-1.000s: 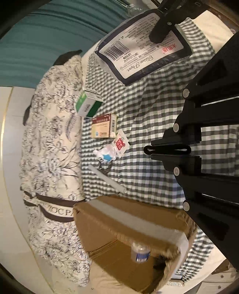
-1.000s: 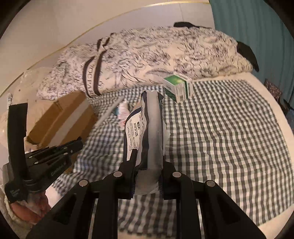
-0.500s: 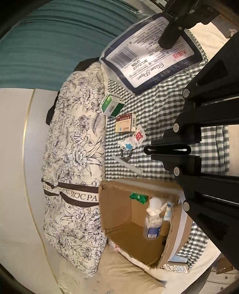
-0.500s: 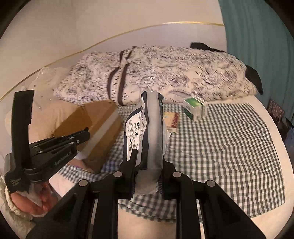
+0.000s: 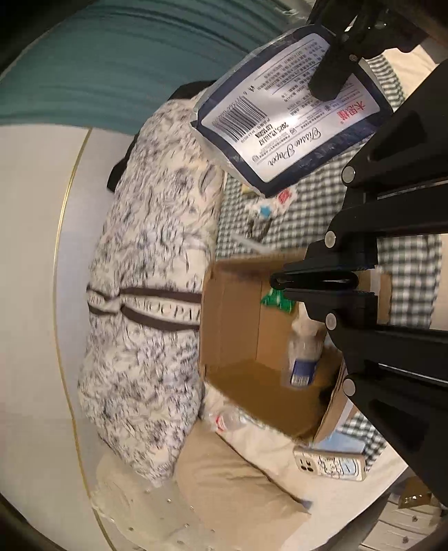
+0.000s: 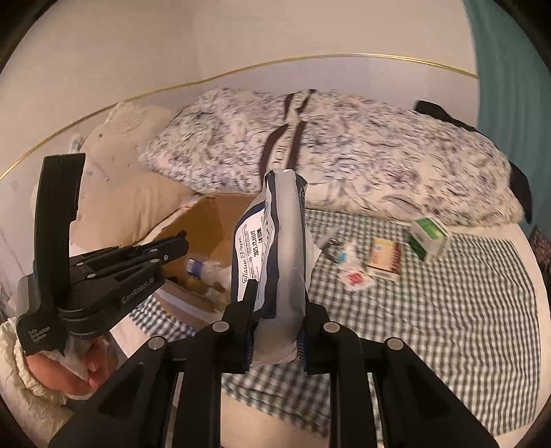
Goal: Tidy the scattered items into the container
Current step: 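Carry the grey packet over the box and open the right tool to drop it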
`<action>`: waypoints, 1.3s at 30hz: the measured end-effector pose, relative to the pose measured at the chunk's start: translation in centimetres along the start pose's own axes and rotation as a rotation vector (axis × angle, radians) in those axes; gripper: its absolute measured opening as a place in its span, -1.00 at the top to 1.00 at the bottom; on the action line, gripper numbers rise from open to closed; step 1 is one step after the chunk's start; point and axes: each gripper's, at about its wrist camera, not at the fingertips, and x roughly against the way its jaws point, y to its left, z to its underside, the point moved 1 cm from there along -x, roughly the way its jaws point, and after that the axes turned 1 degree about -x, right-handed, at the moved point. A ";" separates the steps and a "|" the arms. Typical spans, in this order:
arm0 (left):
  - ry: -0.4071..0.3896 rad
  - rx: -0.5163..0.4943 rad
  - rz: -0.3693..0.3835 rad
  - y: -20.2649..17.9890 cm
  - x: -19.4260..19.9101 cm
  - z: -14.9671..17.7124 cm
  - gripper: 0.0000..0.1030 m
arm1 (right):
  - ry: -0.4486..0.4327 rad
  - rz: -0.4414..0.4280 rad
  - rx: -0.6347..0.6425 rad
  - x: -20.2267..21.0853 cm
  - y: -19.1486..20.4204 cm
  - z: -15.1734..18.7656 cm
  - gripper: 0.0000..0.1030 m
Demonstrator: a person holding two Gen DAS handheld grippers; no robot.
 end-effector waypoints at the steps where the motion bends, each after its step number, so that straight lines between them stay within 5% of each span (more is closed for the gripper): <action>1: 0.005 0.009 -0.006 0.8 -0.3 0.0 0.86 | 0.005 -0.011 0.010 -0.7 0.8 -0.4 0.64; 12: 0.049 0.102 -0.055 8.2 -5.0 -0.6 0.85 | 0.072 -0.089 0.084 -8.6 6.4 -3.1 0.64; 28: 0.116 0.093 -0.063 8.1 -10.1 0.4 0.79 | 0.159 -0.110 0.091 -17.3 6.8 -3.6 0.59; 30: 0.124 0.089 -0.071 7.8 -10.5 0.6 0.53 | 0.152 -0.110 0.087 -17.8 6.6 -3.8 0.57; 32: 0.124 0.080 -0.088 7.6 -10.7 0.7 -0.23 | 0.131 -0.093 0.091 -17.9 6.4 -4.2 0.18; 33: 0.113 0.078 -0.110 7.5 -10.6 0.7 -0.65 | 0.101 -0.067 0.094 -17.6 6.3 -4.4 -0.35; 34: 0.101 0.080 -0.133 7.5 -10.5 0.7 -0.79 | 0.064 -0.035 0.097 -17.2 6.2 -4.5 -0.60; 39: 0.102 0.126 -0.157 7.8 -10.3 0.9 -0.92 | -0.004 -0.006 0.093 -15.5 5.3 -4.7 -0.60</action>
